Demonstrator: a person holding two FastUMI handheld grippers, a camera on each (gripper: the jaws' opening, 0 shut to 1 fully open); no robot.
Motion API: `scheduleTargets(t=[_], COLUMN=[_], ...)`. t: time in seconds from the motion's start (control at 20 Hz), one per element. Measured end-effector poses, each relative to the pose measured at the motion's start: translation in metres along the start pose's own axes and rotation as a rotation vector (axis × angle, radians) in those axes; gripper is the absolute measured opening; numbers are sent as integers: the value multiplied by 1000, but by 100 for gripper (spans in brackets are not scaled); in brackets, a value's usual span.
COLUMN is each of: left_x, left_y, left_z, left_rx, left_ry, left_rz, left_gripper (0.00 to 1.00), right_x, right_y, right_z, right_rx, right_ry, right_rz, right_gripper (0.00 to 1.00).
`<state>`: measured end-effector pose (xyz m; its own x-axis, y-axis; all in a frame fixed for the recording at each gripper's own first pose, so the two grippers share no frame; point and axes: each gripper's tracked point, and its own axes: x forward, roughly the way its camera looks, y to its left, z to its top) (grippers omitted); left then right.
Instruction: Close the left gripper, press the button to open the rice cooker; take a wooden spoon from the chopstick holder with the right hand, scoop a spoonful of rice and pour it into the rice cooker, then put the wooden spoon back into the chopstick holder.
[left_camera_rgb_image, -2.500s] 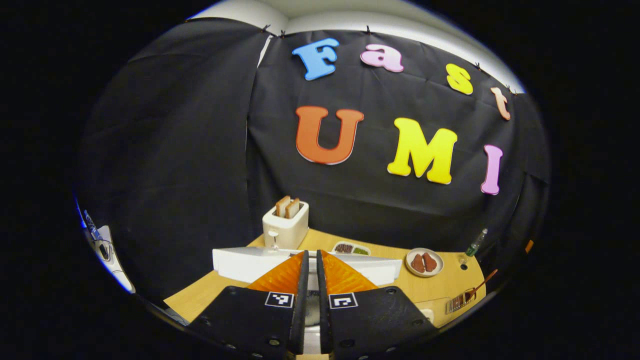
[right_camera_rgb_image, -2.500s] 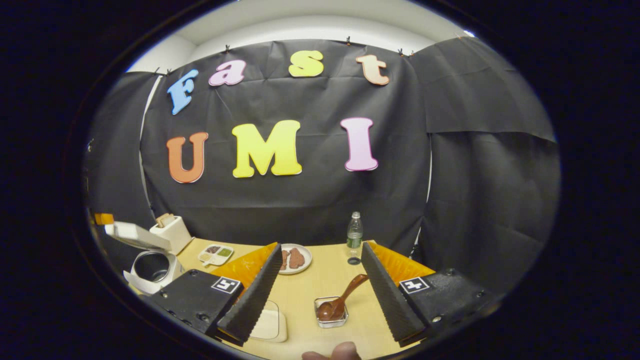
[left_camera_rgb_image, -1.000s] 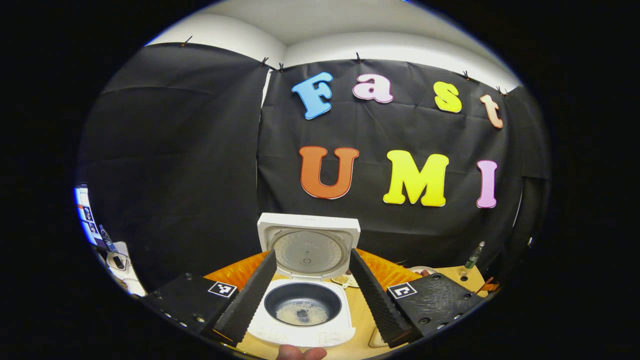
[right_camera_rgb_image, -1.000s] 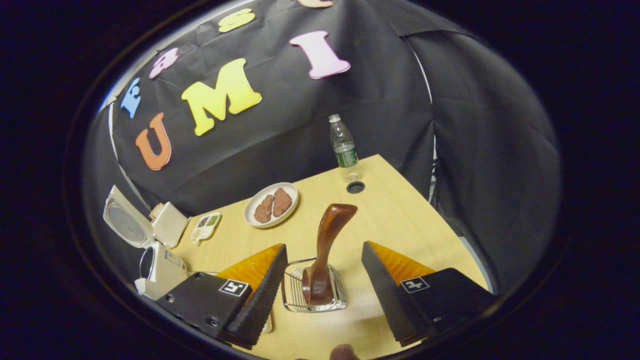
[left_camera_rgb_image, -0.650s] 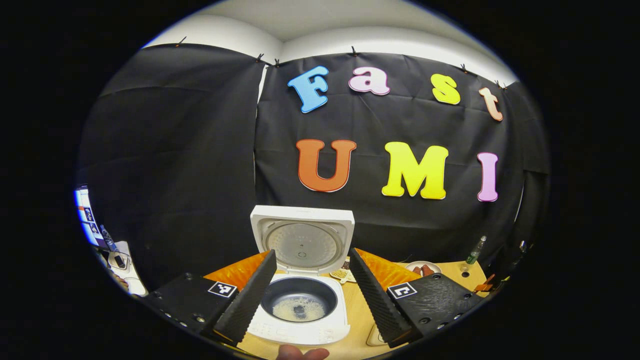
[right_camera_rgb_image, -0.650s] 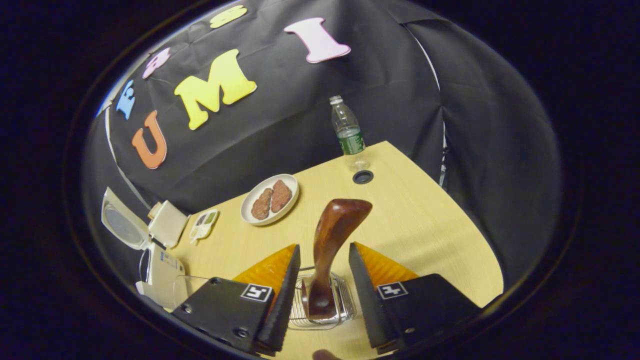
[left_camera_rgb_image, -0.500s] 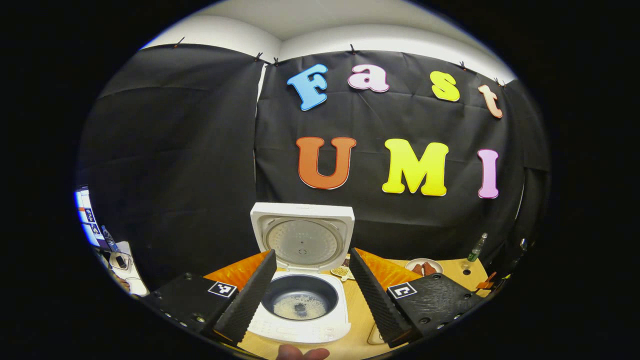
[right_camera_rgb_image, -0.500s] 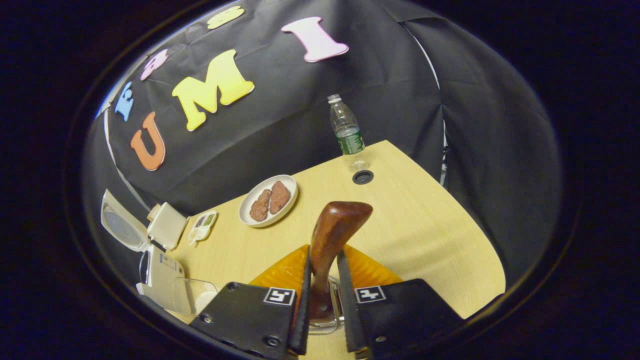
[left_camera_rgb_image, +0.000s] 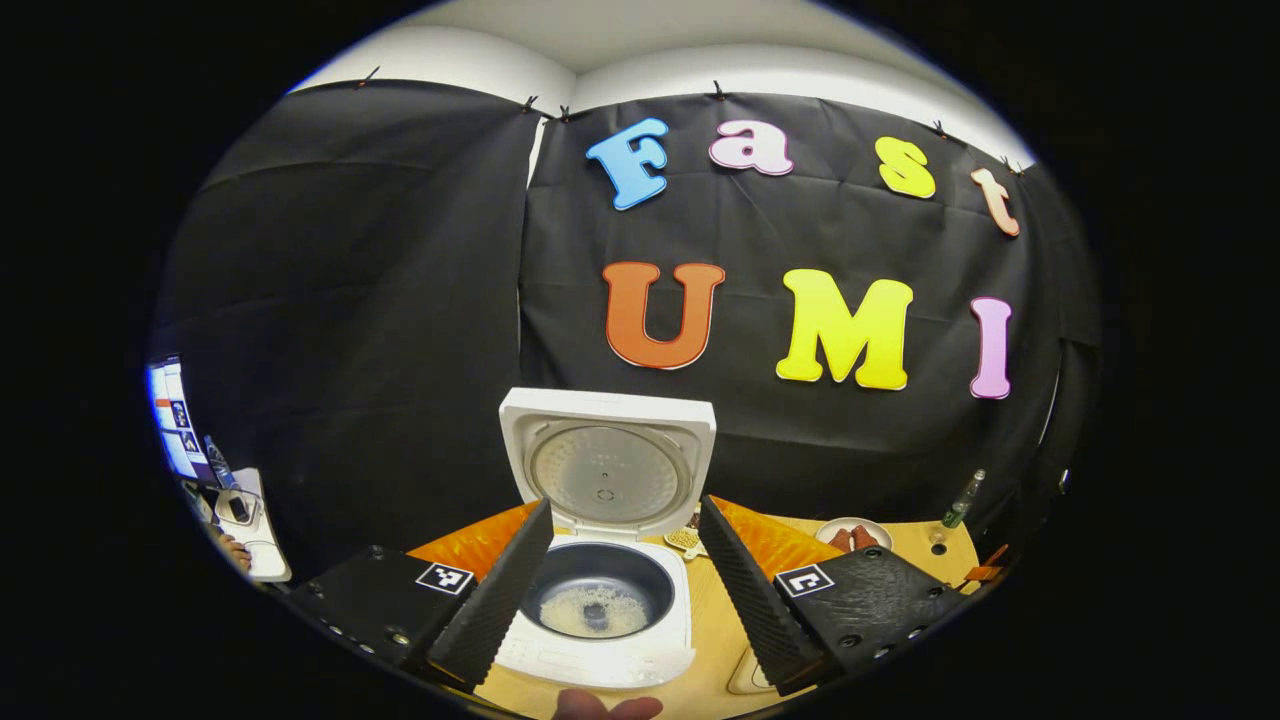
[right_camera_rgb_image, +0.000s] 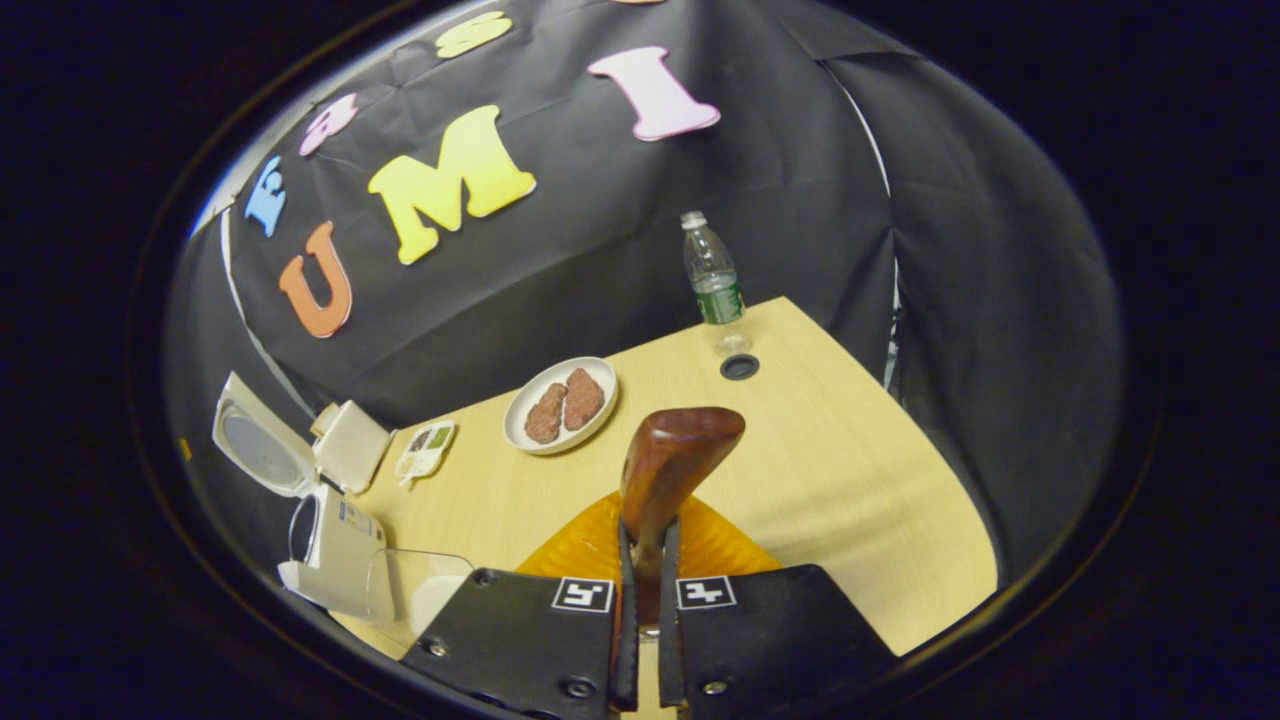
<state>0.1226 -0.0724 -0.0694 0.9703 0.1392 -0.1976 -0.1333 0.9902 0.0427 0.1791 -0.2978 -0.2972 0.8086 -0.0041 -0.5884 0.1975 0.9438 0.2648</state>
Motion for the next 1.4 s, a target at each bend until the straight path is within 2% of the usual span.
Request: scheduleTargets(t=[0.1, 0.25, 0.4, 0.55, 0.65, 0.85, 1.0, 1.1, 1.2, 1.4], left_x=[-3, -10, -22, -34, -40, -50, -54, -55, -55, -54], left_y=[1, 11, 26, 44, 57, 87, 100, 107, 111, 110], left_z=[0, 1, -3, -10, -13, -19, -27, -29, -33, -44], left_rx=[23, 47, 70, 93, 103, 96, 93, 98, 97, 92], left_ry=[-6, -20, -36, -44, -46, -39, -15, -5, 5, 32], left_rz=[-9, -26, -55, -77, -84, -83, -87, -91, -92, -102], left_gripper=[94, 94, 94, 94, 94, 94, 94, 94, 94, 94], right_x=[-14, -48, -80, -83, -77, -56, -41, -34, -32, -33], right_y=[11, 59, 138, 194, 206, 193, 193, 192, 198, 218], right_z=[13, 34, 32, 0, -29, -74, -104, -124, -134, -153], right_rx=[-45, -142, -238, -357, -408, -539, -617, -630, -589, -383], right_ry=[-33, -112, -158, -135, -102, -71, -53, -26, -19, 36], right_rz=[-25, -9, 79, 139, 124, 6, -34, -54, -45, 31], right_gripper=[9, 9, 9, 9, 9, 9, 11, 9, 9, 9])
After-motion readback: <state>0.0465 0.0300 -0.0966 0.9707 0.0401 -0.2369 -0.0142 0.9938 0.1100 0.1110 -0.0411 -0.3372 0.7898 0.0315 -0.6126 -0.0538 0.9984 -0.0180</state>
